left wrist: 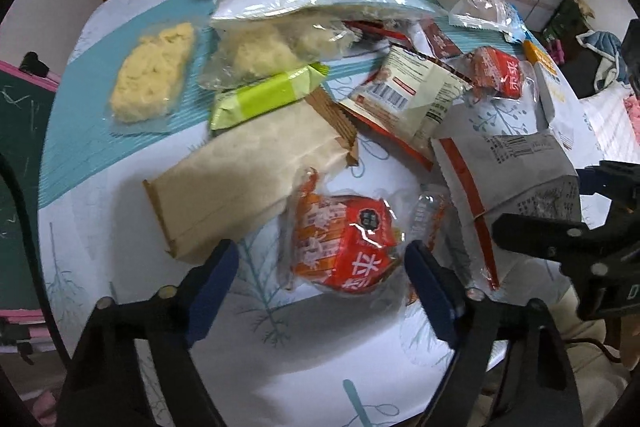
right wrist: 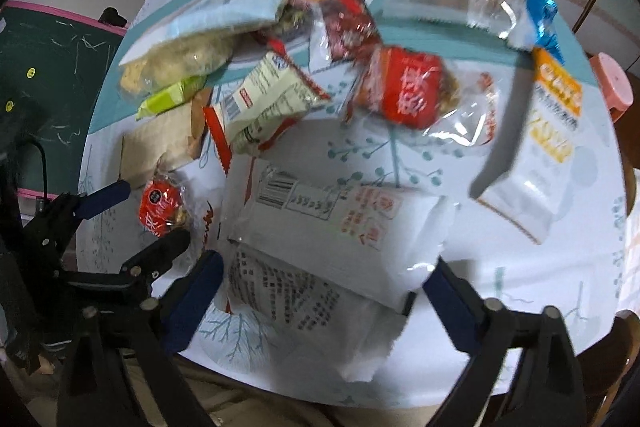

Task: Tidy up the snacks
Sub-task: 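Grasp the red round pastry with the left gripper while the right grasps a white snack bag, then carry both snacks over the white basket and open both grippers to drop them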

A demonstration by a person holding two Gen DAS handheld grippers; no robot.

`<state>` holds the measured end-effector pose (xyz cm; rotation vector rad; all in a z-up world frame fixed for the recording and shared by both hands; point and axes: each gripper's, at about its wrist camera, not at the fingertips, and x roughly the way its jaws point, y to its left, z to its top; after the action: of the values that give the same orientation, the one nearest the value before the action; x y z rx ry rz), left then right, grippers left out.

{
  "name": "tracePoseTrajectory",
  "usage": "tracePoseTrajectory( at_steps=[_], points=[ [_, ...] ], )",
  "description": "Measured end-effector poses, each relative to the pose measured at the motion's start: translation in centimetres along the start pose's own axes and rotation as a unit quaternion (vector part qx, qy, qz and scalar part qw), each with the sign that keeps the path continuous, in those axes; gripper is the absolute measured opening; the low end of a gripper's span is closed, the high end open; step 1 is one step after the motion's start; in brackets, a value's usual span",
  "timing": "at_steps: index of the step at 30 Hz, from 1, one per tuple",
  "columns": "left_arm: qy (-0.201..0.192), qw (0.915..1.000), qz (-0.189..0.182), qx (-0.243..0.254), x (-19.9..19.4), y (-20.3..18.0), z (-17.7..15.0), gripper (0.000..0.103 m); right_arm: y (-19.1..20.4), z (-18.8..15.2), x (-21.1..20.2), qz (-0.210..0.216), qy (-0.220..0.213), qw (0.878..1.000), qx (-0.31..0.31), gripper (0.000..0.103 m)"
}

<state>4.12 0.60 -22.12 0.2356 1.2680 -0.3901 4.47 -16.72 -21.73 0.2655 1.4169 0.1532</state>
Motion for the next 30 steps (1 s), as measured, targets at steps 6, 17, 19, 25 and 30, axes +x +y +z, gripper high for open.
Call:
tracePoseTrajectory(
  at_steps=[6, 17, 19, 25, 30],
  points=[
    [0.001, 0.9999, -0.013, 0.007, 0.5, -0.6, 0.3, 0.056, 0.6, 0.3, -0.3, -0.011, -0.009, 1.0, -0.011, 0.065],
    [-0.043, 0.9989, -0.004, 0.02, -3.1, -1.6, 0.3, 0.052, -0.2, -0.1, -3.2, -0.018, -0.05, 0.998, -0.019, 0.057],
    [-0.058, 0.9981, -0.004, 0.02, -4.6, -1.5, 0.7, 0.052, 0.0, 0.0, -4.6, -0.022, -0.068, 0.997, -0.027, 0.056],
    [-0.113, 0.9936, -0.003, 0.008, -10.7, -0.6, 4.1, 0.052, 1.3, 1.5, -10.2, -0.024, -0.136, 0.989, -0.054, 0.056],
    [-0.173, 0.9845, 0.026, 0.01, -16.6, 0.6, 7.7, 0.052, 3.1, 3.7, -15.2, -0.034, -0.195, 0.977, -0.078, 0.057]
  ],
)
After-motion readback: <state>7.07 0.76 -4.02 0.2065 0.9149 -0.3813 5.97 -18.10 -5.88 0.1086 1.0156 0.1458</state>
